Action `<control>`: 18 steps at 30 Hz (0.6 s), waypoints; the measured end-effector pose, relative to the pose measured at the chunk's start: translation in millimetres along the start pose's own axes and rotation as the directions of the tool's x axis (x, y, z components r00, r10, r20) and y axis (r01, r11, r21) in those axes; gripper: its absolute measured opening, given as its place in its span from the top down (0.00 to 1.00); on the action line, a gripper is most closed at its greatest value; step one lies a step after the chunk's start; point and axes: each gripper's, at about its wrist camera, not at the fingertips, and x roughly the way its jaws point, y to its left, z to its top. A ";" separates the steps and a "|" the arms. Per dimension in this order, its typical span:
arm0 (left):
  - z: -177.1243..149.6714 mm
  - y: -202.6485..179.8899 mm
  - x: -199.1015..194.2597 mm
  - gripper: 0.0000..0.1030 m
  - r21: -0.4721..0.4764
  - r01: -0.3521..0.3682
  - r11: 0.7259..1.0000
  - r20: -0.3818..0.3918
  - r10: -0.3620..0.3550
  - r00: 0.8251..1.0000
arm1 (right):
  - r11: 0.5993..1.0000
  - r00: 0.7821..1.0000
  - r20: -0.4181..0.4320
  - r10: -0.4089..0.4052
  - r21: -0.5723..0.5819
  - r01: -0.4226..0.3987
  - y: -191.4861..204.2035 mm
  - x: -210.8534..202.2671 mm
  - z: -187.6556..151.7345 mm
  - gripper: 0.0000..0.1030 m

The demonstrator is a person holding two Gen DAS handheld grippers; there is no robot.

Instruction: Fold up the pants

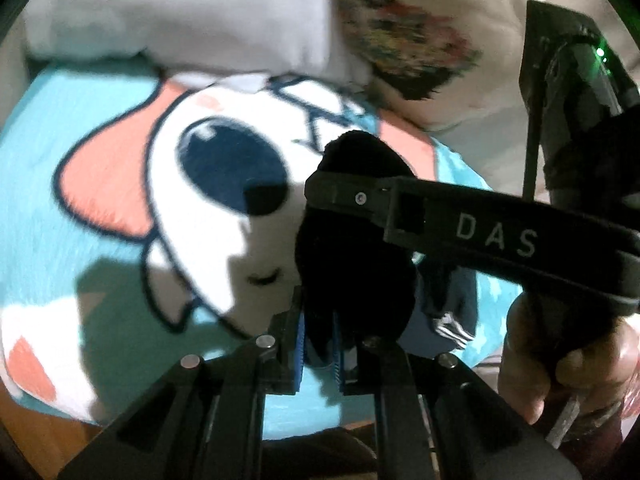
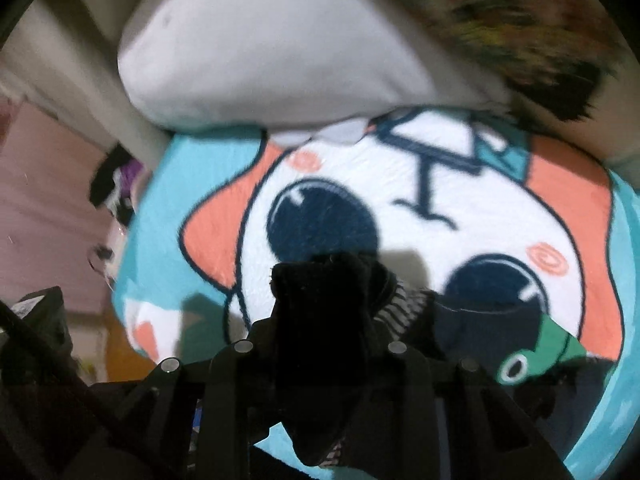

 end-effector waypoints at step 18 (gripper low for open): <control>-10.0 -152.6 64.5 0.88 0.338 -0.039 0.940 -0.083 0.072 0.994 | 0.919 0.955 0.268 0.129 0.330 -0.217 -200.4 -78.0 -89.1 0.69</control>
